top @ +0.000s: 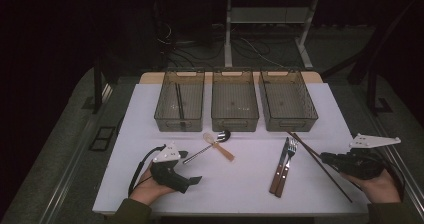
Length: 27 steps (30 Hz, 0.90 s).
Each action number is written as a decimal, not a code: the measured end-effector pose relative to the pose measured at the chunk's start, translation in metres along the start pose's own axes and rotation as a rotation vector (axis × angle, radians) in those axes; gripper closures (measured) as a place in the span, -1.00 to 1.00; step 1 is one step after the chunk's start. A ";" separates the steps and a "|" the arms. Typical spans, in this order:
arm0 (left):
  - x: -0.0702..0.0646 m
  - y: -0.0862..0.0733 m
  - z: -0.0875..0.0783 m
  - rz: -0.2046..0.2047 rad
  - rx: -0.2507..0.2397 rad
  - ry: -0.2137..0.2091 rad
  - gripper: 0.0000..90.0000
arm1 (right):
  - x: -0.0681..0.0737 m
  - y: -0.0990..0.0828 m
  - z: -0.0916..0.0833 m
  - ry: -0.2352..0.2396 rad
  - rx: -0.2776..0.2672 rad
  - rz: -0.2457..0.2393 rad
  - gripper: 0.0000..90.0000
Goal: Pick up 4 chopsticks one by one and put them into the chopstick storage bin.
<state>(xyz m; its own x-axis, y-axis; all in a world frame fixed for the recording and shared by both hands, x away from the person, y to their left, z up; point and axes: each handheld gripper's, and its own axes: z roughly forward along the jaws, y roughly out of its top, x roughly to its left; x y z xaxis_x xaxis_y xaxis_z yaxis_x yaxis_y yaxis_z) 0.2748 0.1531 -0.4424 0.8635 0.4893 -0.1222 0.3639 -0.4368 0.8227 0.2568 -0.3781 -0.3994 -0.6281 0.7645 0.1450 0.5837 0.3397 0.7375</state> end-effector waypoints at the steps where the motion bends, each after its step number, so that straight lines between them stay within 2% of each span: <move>1: 0.000 0.000 0.000 -0.001 0.002 0.000 -0.98 | 0.001 0.001 0.001 0.005 -0.004 -0.009 0.88; 15: -0.001 0.000 0.001 -0.010 -0.002 0.002 -0.98 | 0.023 0.025 0.016 0.083 -0.050 -0.074 0.88; 27: -0.001 0.000 0.001 -0.011 -0.005 0.001 -0.98 | 0.037 0.051 0.035 0.120 -0.065 -0.085 0.88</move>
<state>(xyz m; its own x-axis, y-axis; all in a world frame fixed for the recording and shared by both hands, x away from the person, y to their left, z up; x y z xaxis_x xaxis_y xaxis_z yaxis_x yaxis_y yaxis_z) 0.2745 0.1521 -0.4430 0.8591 0.4949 -0.1307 0.3716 -0.4273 0.8243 0.2813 -0.3137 -0.3795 -0.7331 0.6623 0.1548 0.4934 0.3611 0.7913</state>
